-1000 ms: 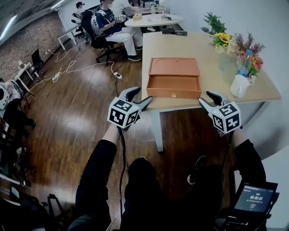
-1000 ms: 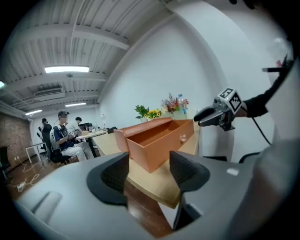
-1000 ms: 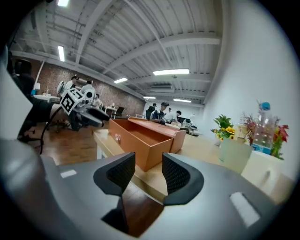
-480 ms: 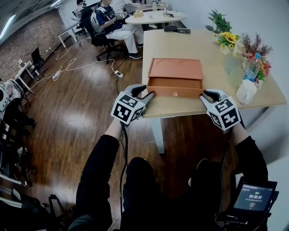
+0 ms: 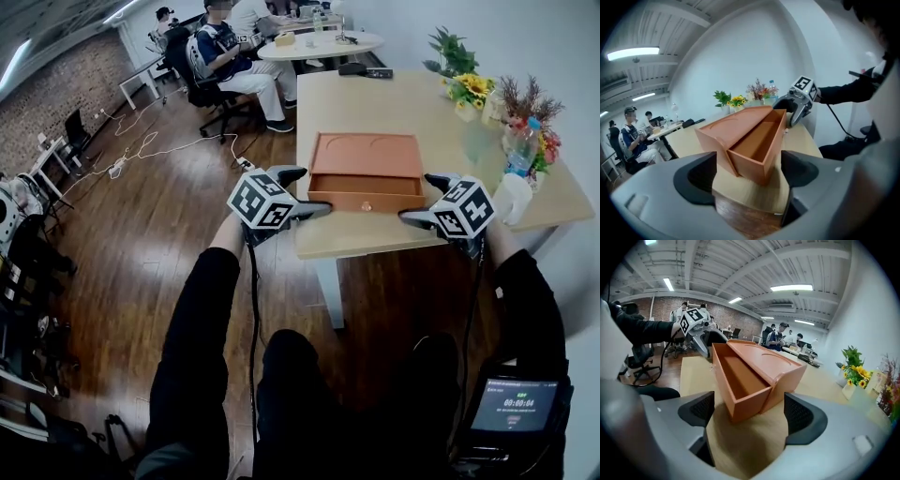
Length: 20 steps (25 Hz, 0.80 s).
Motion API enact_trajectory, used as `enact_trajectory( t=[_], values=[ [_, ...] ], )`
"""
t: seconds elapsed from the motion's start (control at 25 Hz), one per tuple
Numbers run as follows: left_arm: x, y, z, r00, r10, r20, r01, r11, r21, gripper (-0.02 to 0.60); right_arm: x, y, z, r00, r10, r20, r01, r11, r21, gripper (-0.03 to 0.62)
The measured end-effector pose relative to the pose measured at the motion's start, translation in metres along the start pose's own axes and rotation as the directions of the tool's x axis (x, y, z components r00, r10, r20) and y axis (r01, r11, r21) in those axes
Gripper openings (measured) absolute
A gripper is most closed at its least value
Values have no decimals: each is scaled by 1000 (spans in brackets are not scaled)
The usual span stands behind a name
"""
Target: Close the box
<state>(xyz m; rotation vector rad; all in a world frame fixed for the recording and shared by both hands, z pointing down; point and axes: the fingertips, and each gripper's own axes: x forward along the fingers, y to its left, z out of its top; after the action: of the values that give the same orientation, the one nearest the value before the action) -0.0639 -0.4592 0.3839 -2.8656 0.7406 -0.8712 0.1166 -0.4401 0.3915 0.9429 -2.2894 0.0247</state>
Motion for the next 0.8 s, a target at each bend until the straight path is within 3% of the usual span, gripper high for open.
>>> enact_trajectory(
  t=[0.12,0.32,0.44,0.52,0.68,0.8],
  values=[
    [7,2,2,999,-14,-32,16,999,47,416,4,-4,12,1000,26,2,-26,1000,15,462],
    [5,2,3,999,24,25,-25,1000,17,413,3,-2,13,1000,26,17,-26,1000,12,438],
    [3,4,3,998,55,17,-55,998,8,394,0,-2,14,1000,8,24,-9,1000,17,418],
    [2,11,4,994,105,3,-105,994,-8,339,-2,-9,16,999,-37,36,36,999,40,361],
    [-3,30,4,980,201,0,-201,977,-75,161,-4,-26,18,991,-126,52,121,988,99,200],
    [-4,32,5,977,215,8,-213,972,-98,150,-4,-27,18,989,-137,51,131,985,111,192]
  ],
)
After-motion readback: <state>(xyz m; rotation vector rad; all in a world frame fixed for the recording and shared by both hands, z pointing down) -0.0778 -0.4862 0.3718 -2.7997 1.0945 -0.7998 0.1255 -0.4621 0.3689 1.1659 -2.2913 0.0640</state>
